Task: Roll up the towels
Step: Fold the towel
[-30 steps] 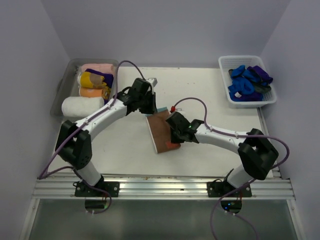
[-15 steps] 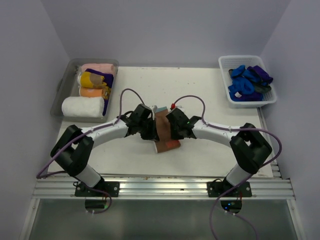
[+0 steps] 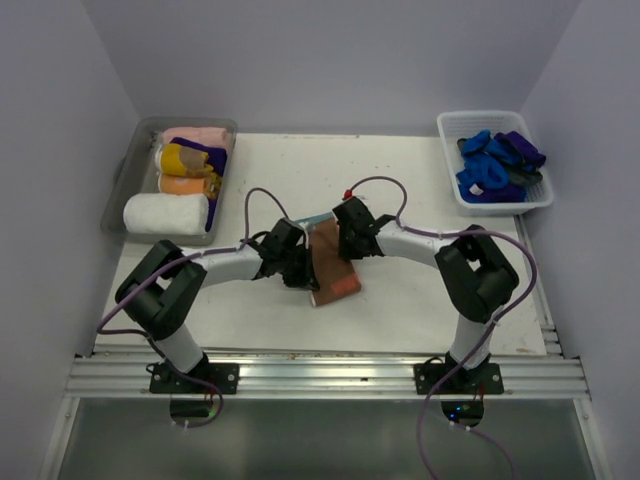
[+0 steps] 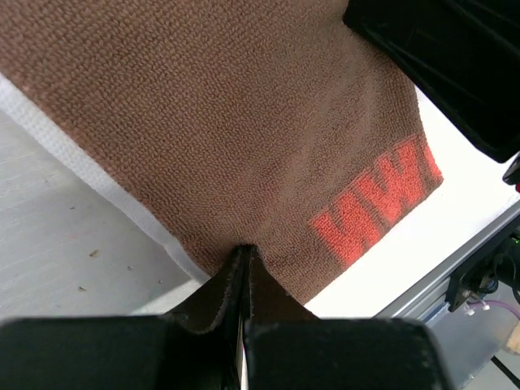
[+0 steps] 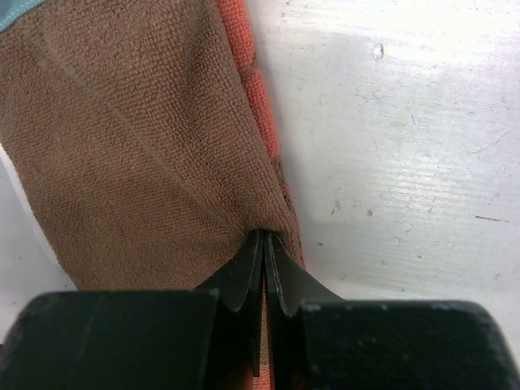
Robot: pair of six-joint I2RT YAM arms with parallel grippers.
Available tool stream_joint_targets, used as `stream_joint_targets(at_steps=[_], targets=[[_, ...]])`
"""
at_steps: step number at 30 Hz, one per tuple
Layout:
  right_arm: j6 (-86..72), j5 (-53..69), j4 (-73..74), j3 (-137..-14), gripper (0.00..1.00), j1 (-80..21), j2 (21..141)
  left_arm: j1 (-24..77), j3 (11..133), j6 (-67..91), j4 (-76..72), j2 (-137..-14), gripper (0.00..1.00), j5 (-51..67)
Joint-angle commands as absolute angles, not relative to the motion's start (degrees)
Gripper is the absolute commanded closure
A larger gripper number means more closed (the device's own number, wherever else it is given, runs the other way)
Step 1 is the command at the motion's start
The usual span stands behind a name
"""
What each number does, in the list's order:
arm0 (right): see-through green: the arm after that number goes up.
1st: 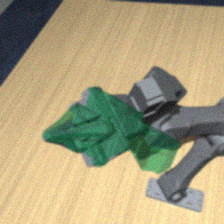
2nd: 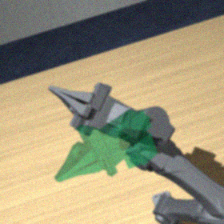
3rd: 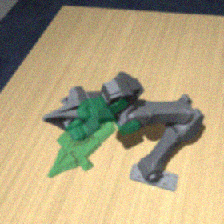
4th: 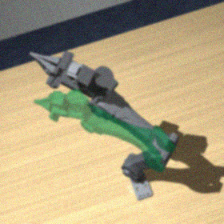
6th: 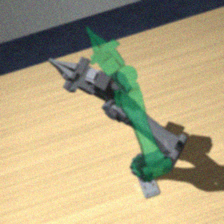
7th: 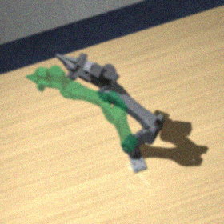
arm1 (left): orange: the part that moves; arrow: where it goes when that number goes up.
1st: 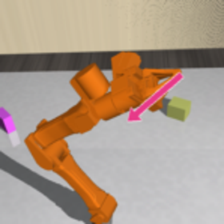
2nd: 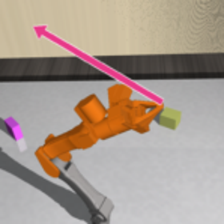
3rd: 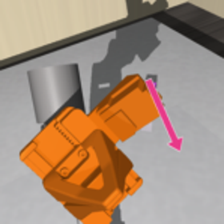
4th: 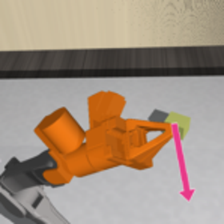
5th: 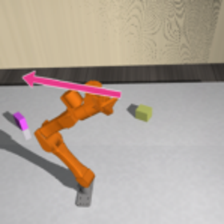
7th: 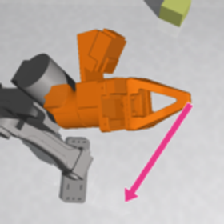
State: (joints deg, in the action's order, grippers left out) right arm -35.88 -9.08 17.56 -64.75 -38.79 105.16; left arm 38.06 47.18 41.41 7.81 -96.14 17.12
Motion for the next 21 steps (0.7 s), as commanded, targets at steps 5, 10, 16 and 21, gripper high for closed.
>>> stream_joint_targets(at_steps=[5, 10, 16, 21], targets=[[-34.4, -7.9, 17.6, -62.1, 0.96, -38.7, 99.0, 38.1, 51.9, 38.1, 14.6, -91.0, 1.0, 12.6], [-33.7, -6.8, 19.0, -57.8, 0.96, -38.9, 91.6, 38.0, 55.0, 37.1, 19.3, -87.8, 1.0, 12.5], [-35.5, -5.8, 21.2, -52.4, 0.96, -41.8, 84.4, 38.1, 49.5, 40.7, 11.6, -86.1, 1.0, 22.4], [-37.8, -5.5, 19.2, -47.0, 0.95, -43.6, 85.6, 38.8, 43.4, 42.9, 6.2, -88.8, 1.0, 23.9]])
